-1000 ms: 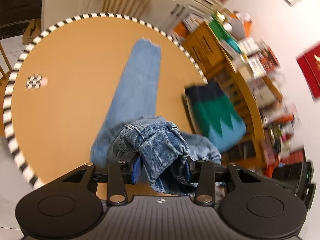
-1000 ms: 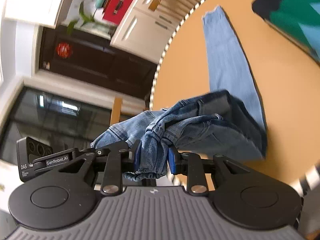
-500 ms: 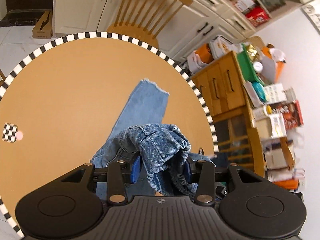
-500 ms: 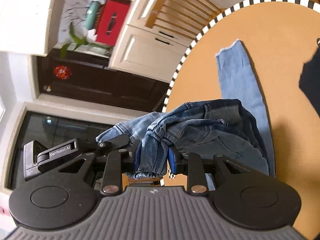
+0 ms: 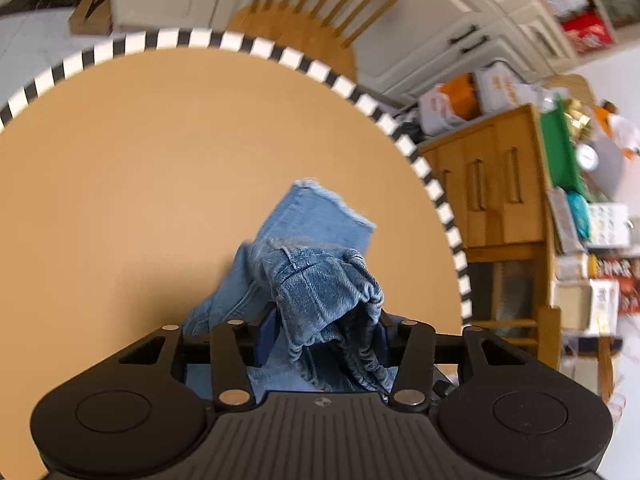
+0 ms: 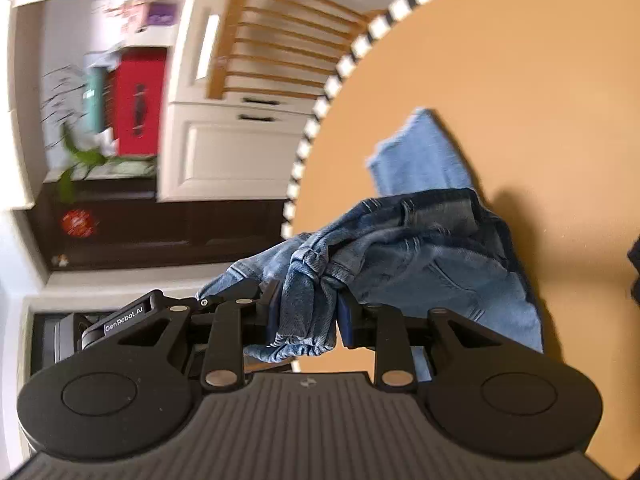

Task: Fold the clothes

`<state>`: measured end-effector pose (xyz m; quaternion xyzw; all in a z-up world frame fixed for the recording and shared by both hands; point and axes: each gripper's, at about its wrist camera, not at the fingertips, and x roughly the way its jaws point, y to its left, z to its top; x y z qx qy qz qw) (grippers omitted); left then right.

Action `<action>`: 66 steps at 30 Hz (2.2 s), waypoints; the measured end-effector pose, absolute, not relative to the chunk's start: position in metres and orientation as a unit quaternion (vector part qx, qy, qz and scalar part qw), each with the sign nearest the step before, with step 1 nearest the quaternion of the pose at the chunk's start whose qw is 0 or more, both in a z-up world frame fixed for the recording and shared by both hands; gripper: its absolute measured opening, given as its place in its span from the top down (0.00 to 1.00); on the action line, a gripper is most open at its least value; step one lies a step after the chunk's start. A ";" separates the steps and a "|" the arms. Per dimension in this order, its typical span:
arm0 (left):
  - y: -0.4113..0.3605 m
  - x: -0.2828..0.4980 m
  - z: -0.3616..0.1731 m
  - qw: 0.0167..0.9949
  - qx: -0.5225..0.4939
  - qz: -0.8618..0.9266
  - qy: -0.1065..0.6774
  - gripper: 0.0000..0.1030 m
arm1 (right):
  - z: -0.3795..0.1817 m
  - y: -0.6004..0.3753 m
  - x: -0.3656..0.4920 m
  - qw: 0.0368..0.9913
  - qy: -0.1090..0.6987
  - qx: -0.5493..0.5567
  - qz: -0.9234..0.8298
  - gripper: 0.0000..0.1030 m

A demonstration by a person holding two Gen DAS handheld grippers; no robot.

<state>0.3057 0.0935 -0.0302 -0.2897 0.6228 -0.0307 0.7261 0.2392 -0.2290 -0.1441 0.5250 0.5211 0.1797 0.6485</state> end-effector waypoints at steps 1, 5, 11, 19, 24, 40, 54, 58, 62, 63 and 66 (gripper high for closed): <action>0.095 0.312 -0.040 0.720 -0.299 -0.025 0.626 0.49 | -0.151 -0.228 0.245 0.645 0.524 0.529 0.172 0.70; 0.100 0.337 -0.069 0.702 -0.334 -0.012 0.630 0.47 | -0.173 -0.227 0.267 0.632 0.532 0.546 0.139 0.66; 0.110 0.365 -0.081 0.710 -0.401 -0.022 0.578 0.35 | -0.181 -0.223 0.300 0.630 0.511 0.570 0.127 0.54; 0.144 0.354 -0.090 0.762 -0.434 -0.045 0.478 0.29 | -0.184 -0.228 0.313 0.691 0.450 0.556 0.107 0.30; 0.169 0.308 -0.112 0.761 -0.385 -0.121 0.507 0.29 | -0.166 -0.242 0.271 0.756 0.410 0.495 0.122 0.27; 0.195 0.131 -0.215 0.690 -0.416 -0.221 0.550 0.21 | -0.249 -0.247 0.065 0.693 0.491 0.492 0.192 0.27; 0.197 0.121 -0.188 0.695 -0.426 -0.211 0.540 0.19 | -0.190 -0.185 0.056 0.796 0.441 0.253 0.329 0.29; 0.198 0.123 -0.187 0.685 -0.435 -0.211 0.546 0.19 | -0.205 -0.194 0.059 0.791 0.439 0.257 0.340 0.29; 0.202 0.122 -0.186 0.680 -0.438 -0.215 0.547 0.19 | -0.247 -0.210 0.071 0.741 0.466 0.337 0.346 0.68; 0.203 0.122 -0.186 0.679 -0.441 -0.213 0.547 0.20 | -0.252 -0.212 0.075 0.727 0.475 0.357 0.345 0.73; 0.201 0.118 -0.179 0.698 -0.419 -0.220 0.537 0.37 | -0.247 -0.213 0.076 0.715 0.480 0.372 0.346 0.82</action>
